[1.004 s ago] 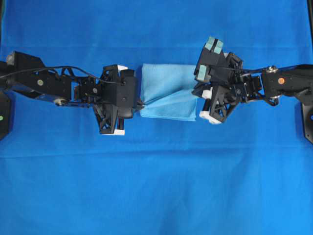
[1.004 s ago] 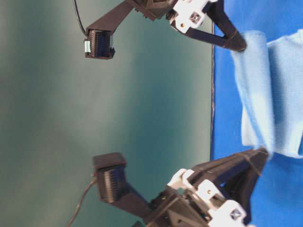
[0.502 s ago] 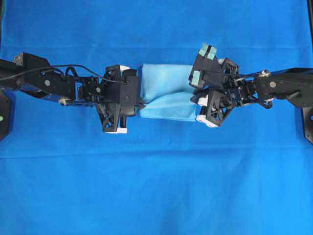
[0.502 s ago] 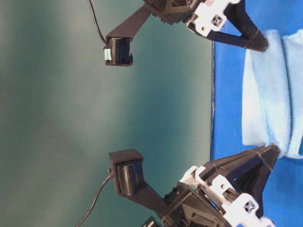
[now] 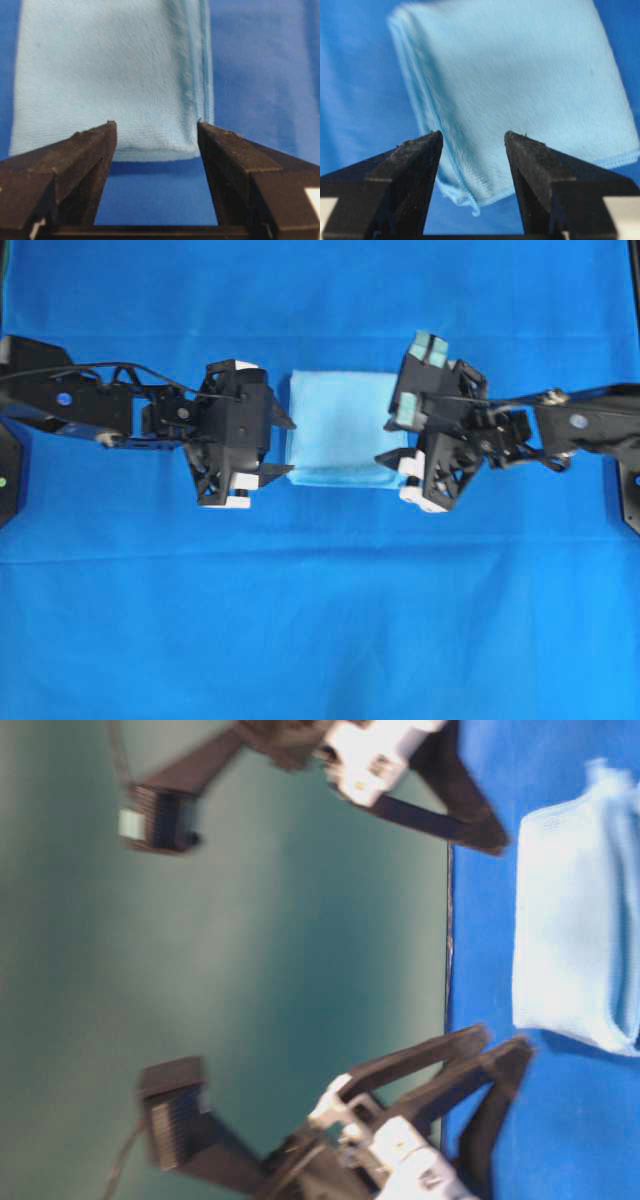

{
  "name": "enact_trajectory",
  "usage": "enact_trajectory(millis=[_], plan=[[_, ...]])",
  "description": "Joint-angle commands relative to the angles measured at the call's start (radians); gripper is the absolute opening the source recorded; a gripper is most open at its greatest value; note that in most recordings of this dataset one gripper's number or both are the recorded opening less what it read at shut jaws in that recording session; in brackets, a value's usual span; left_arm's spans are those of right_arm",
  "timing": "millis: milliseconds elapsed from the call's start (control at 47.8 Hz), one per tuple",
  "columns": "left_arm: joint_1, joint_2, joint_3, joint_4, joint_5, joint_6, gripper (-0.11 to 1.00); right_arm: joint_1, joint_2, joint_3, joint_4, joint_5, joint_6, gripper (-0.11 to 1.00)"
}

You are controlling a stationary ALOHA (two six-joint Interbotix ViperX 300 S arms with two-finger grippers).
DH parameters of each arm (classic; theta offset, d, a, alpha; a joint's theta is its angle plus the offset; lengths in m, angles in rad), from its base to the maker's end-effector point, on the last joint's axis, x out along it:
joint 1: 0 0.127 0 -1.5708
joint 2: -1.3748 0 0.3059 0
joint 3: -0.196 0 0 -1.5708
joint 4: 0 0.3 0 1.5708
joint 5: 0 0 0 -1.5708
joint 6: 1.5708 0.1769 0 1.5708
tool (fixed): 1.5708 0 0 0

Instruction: Fold the light blue towel.

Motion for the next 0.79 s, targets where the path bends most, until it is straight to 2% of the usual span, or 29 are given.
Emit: enact_trajectory(millis=[0, 105, 251, 502, 774], plan=[[-0.003, -0.084, -0.005, 0.000, 0.041, -0.003, 0.62, 0.021, -0.089, -0.025, -0.002, 0.041, -0.005, 0.58], [-0.005, -0.169, 0.009, 0.000, 0.094, -0.003, 0.62, 0.028, -0.172, -0.017, -0.006, 0.094, -0.008, 0.58], [-0.003, -0.311, 0.058, 0.000, 0.110, -0.017, 0.59, 0.028, -0.313, 0.029, -0.046, 0.138, -0.017, 0.57], [-0.003, -0.632, 0.199, 0.000, 0.110, -0.026, 0.59, 0.028, -0.568, 0.137, -0.086, 0.143, -0.021, 0.57], [0.000, -0.951, 0.330, 0.000, 0.190, -0.044, 0.59, 0.028, -0.836, 0.278, -0.115, 0.147, -0.041, 0.57]])
